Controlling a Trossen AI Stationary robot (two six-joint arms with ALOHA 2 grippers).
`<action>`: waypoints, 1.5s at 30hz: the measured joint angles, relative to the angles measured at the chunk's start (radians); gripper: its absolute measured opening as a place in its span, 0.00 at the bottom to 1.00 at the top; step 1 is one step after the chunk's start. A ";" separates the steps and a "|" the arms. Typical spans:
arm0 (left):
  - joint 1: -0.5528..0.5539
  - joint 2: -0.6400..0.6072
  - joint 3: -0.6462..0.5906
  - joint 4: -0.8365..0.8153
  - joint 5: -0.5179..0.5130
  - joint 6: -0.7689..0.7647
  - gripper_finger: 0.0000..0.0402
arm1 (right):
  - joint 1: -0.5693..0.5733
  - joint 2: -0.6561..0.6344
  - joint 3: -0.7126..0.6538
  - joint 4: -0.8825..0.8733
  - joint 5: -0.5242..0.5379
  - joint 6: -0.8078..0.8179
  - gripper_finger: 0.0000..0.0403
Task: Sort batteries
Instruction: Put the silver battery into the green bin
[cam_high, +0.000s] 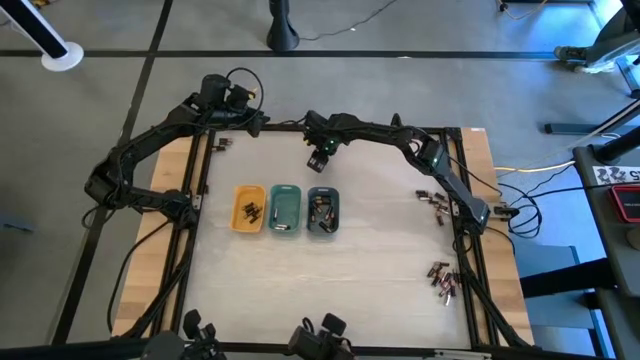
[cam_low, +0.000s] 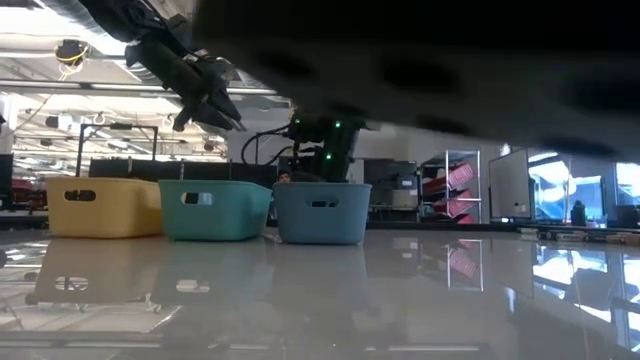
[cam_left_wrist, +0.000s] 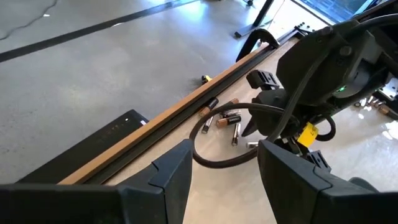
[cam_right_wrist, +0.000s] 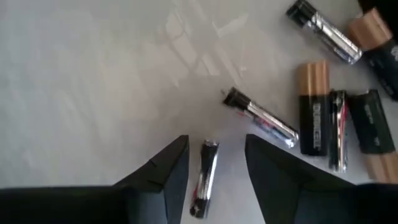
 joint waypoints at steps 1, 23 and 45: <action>0.000 0.000 0.000 0.000 0.000 0.000 0.42 | 0.000 0.000 0.000 -0.019 0.000 0.001 0.39; 0.000 0.000 0.000 -0.006 0.000 -0.054 0.42 | 0.006 0.006 0.001 0.021 0.010 -0.077 0.32; 0.000 0.000 0.000 -0.006 0.000 -0.106 0.42 | 0.012 0.008 0.002 0.047 0.019 -0.147 0.27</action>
